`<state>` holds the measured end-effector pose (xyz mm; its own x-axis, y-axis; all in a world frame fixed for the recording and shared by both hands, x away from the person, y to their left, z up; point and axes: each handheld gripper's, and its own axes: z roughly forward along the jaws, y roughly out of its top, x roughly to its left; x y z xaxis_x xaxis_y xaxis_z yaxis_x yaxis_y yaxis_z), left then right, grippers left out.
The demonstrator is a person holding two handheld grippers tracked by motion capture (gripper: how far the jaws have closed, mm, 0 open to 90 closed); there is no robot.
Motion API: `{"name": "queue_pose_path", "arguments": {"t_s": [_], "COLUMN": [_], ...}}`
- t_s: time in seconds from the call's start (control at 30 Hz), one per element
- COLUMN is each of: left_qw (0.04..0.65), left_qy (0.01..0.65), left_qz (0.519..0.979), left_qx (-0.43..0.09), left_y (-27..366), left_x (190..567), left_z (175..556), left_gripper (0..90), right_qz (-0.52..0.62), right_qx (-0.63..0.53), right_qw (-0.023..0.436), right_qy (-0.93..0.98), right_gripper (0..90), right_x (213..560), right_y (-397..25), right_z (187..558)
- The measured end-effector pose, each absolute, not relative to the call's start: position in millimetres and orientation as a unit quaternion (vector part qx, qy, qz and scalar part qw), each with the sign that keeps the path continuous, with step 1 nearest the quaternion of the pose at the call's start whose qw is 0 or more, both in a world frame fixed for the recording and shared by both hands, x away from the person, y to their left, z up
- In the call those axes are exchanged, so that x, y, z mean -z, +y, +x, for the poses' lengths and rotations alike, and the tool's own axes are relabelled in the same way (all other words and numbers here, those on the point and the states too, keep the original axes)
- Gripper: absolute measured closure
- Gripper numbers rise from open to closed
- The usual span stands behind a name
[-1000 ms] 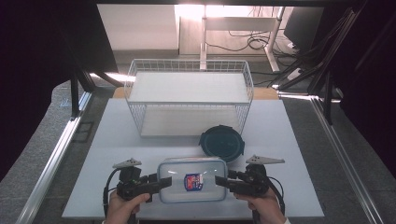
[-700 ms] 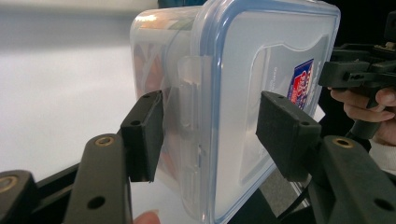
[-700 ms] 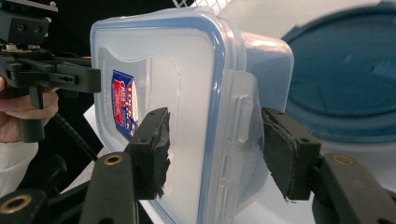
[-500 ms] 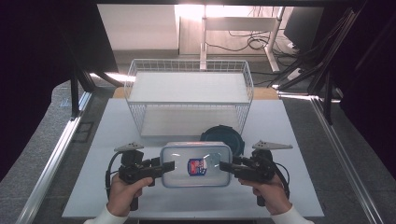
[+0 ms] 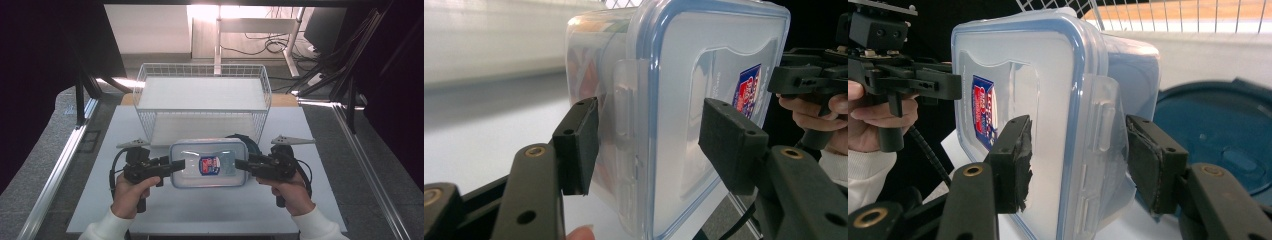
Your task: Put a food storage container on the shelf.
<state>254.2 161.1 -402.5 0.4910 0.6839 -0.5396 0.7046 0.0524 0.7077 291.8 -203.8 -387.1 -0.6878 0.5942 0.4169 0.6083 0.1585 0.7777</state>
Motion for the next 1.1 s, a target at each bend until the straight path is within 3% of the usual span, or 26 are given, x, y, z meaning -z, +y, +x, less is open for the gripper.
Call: {"name": "queue_pose_path", "arguments": {"t_s": [1.1], "left_qw": [0.529], "left_qy": [0.481], "left_qz": [0.699], "left_qx": [-0.016], "left_y": [167.2], "left_x": [350.5], "left_z": [297.0], "left_gripper": [42.6], "right_qz": [-0.381], "right_qx": [0.526], "right_qw": [-0.019], "right_qy": [-0.760], "right_gripper": [46.0], "right_x": [336.6], "right_y": [-197.5], "right_z": [329.4]}}
